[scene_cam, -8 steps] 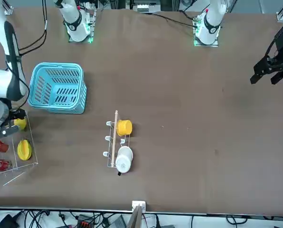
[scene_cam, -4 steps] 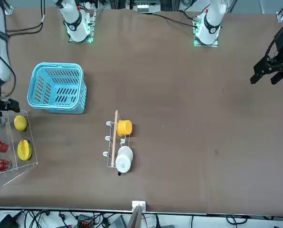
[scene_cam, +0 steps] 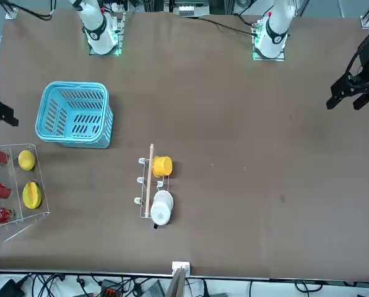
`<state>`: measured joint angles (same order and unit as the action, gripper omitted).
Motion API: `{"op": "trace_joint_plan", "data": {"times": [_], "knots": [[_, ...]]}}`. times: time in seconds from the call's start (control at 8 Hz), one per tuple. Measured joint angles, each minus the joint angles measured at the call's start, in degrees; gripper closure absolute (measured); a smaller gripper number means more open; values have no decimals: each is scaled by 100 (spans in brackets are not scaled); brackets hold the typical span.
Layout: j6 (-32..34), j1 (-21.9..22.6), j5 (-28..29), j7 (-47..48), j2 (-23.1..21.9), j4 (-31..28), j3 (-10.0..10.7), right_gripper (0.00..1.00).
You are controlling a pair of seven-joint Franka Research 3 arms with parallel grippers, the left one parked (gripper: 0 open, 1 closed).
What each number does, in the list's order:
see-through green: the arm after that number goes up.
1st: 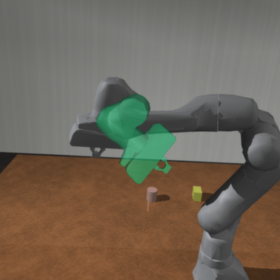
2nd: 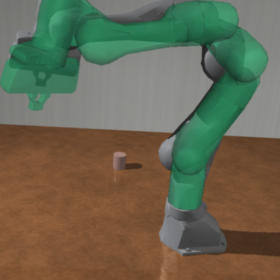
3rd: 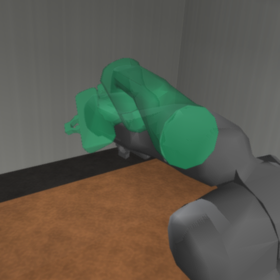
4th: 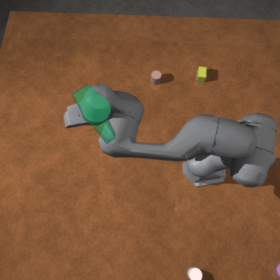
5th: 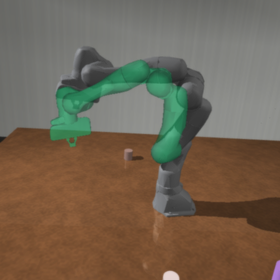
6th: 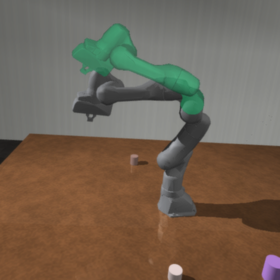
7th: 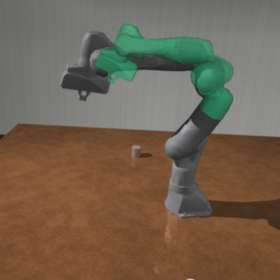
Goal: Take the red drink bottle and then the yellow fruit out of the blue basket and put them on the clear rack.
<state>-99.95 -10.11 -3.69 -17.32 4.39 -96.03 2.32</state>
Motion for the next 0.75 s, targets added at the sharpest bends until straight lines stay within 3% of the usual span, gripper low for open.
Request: {"op": "trace_joint_plan", "data": {"times": [0.38, 0.75], "knots": [[410, 53, 476, 433, -471, -9, -2, 0], [542, 265, 537, 932, -663, 92, -79, 0]]}}
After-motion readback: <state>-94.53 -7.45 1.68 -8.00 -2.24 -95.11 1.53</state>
